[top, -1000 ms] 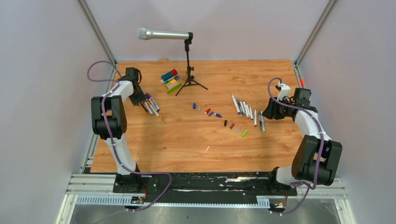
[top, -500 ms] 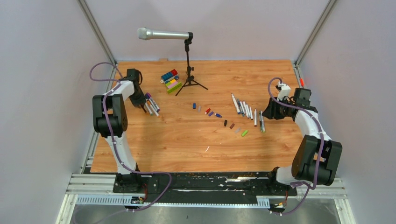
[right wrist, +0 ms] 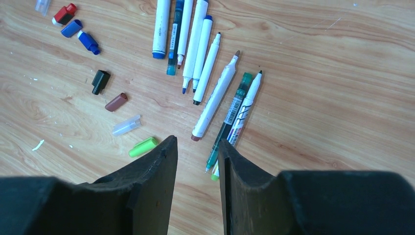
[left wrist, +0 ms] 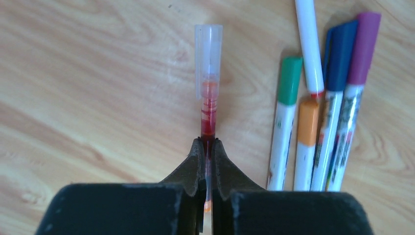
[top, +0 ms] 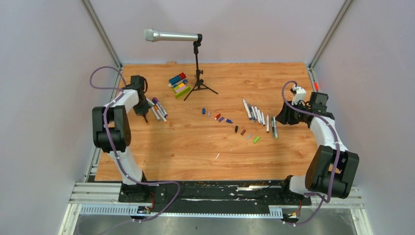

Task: Open the pen caps
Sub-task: Pick up the pen from the center of the board.

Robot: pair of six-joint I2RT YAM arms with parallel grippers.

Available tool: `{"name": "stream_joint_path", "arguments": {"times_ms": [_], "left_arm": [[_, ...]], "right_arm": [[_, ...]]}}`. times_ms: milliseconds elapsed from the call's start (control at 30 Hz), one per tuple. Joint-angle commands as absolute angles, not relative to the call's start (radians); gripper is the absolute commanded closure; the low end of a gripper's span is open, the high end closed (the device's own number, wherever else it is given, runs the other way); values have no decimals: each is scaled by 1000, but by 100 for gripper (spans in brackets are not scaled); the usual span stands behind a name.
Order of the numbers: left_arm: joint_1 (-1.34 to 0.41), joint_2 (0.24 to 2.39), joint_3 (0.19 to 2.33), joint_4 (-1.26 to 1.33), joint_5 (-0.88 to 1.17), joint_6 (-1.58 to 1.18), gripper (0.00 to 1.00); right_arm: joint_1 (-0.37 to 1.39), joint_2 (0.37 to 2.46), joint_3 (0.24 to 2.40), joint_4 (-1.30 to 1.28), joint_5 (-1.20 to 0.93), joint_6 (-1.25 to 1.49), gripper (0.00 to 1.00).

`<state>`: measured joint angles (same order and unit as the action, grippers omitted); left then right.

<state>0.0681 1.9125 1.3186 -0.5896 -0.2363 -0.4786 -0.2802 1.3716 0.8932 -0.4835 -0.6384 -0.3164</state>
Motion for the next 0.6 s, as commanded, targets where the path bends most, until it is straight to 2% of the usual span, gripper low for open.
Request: {"name": "stream_joint_path", "arguments": {"times_ms": [0, 267, 400, 500, 567], "left_arm": [[77, 1684, 1223, -490, -196, -442, 100], [77, 1305, 852, -101, 289, -464, 100], [71, 1187, 674, 241, 550, -609, 100], [24, 1111, 563, 487, 623, -716, 100], [-49, 1073, 528, 561, 614, -738, 100]], "right_arm": [[-286, 1324, 924, -491, -694, -339, 63], [-286, 1240, 887, -483, -912, -395, 63], [-285, 1199, 852, -469, -1070, -425, 64], [-285, 1179, 810, -456, -1223, -449, 63], [-284, 1166, 790, -448, -1308, -461, 63]]}}
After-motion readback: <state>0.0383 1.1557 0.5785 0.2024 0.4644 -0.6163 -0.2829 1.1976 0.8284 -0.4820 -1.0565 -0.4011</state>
